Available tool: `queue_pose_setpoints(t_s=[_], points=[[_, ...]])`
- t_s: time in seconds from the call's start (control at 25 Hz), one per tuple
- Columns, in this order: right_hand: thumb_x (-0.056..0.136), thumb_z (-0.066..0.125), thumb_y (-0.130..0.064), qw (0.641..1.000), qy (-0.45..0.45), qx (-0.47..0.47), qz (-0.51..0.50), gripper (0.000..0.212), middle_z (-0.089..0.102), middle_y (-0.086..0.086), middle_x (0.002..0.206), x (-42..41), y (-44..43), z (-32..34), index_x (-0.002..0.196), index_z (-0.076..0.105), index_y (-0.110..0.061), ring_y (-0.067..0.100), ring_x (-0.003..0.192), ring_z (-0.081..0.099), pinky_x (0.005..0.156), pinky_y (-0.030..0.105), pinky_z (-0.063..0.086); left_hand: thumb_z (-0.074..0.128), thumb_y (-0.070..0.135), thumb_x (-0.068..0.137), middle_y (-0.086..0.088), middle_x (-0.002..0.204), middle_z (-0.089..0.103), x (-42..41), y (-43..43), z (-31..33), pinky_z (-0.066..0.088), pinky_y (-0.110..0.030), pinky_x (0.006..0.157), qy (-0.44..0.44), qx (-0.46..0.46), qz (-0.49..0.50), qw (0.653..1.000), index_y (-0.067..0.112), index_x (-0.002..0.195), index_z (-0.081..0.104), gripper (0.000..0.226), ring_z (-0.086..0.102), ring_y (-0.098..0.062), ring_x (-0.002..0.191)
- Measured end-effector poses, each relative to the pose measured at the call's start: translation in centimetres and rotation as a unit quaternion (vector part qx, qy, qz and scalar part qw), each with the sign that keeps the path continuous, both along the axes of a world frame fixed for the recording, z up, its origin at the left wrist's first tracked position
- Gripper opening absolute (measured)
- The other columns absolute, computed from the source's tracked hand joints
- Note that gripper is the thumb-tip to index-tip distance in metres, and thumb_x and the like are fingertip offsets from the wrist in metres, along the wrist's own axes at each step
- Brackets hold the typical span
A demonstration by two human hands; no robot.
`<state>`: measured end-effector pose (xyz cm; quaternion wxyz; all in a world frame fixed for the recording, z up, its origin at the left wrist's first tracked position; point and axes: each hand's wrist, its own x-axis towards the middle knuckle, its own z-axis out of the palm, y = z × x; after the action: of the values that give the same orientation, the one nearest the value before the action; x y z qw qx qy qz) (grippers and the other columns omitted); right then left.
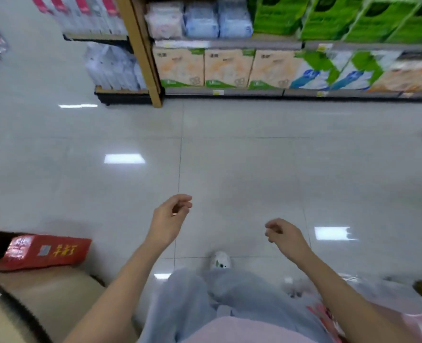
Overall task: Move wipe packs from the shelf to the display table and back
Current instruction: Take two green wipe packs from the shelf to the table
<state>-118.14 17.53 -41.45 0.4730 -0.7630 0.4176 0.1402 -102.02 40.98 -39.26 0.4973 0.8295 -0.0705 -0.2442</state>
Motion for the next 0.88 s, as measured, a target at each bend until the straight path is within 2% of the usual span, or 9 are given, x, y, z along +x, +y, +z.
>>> queue_pose_setpoints(t_s=[0.12,0.24,0.4,0.52,0.6,0.72,0.88], points=[[0.089,0.055,-0.007,0.999,-0.053,0.006,-0.010,0.014,0.066,0.012,0.098,6.2,-4.6,2.3,0.101,0.063,-0.011,0.023,0.086,0.060,0.073,0.025,0.046,0.054,-0.004,0.088,0.005,0.086,0.069,2.0,-3.2,-0.3,0.045,-0.007,0.070,0.027,0.009,-0.013,1.000,0.028,0.091,0.063,0.034,0.061,0.009,0.072],[0.089,0.056,-0.008,0.995,-0.100,0.002,-0.022,0.014,0.066,0.011,0.099,12.7,-9.1,3.7,0.099,0.063,-0.014,0.025,0.090,0.061,0.081,0.032,0.049,0.054,-0.002,0.088,0.004,0.089,0.070,5.4,-5.6,-1.4,0.046,-0.008,0.072,0.054,0.035,-0.013,0.998,0.035,0.088,0.061,0.038,0.065,-0.003,0.079],[0.089,0.055,-0.008,0.993,-0.116,0.002,-0.034,0.015,0.067,0.013,0.098,20.6,-15.2,3.9,0.099,0.063,-0.015,0.025,0.087,0.062,0.078,0.031,0.048,0.053,-0.002,0.089,0.003,0.090,0.070,12.4,-10.0,-2.9,0.046,-0.008,0.074,0.079,0.056,-0.005,0.995,0.033,0.089,0.062,0.036,0.064,-0.014,0.090],[0.089,0.053,-0.006,0.994,-0.093,0.002,-0.050,0.016,0.067,0.015,0.099,25.3,-19.7,4.0,0.098,0.062,-0.015,0.028,0.089,0.064,0.080,0.032,0.049,0.052,-0.001,0.090,0.001,0.091,0.069,19.2,-15.6,-2.7,0.047,-0.020,0.082,0.091,0.063,-0.017,0.994,0.026,0.093,0.063,0.030,0.064,-0.018,0.091],[0.089,0.052,-0.005,0.994,-0.081,0.002,-0.068,0.016,0.068,0.015,0.100,27.5,-22.8,4.4,0.099,0.062,-0.014,0.028,0.090,0.064,0.076,0.028,0.048,0.052,0.000,0.090,0.002,0.091,0.069,24.2,-20.6,-1.4,0.045,-0.016,0.080,0.077,0.054,-0.045,0.995,0.025,0.094,0.063,0.028,0.064,-0.012,0.089],[0.090,0.052,-0.005,0.992,-0.076,0.000,-0.099,0.015,0.067,0.015,0.099,30.1,-27.6,4.8,0.099,0.061,-0.013,0.024,0.083,0.062,0.070,0.021,0.046,0.053,0.000,0.090,0.007,0.088,0.068,31.6,-29.1,1.0,0.041,-0.002,0.073,0.023,0.037,-0.123,0.991,0.023,0.096,0.063,0.025,0.060,0.011,0.077],[0.091,0.052,-0.007,0.989,-0.064,0.003,-0.132,0.016,0.068,0.010,0.099,32.7,-34.0,3.8,0.103,0.061,-0.013,0.022,0.086,0.063,0.067,0.014,0.045,0.054,0.002,0.090,0.010,0.087,0.067,38.7,-39.5,3.1,0.041,0.000,0.072,-0.019,0.004,-0.155,0.988,0.020,0.099,0.064,0.023,0.058,0.015,0.075]])
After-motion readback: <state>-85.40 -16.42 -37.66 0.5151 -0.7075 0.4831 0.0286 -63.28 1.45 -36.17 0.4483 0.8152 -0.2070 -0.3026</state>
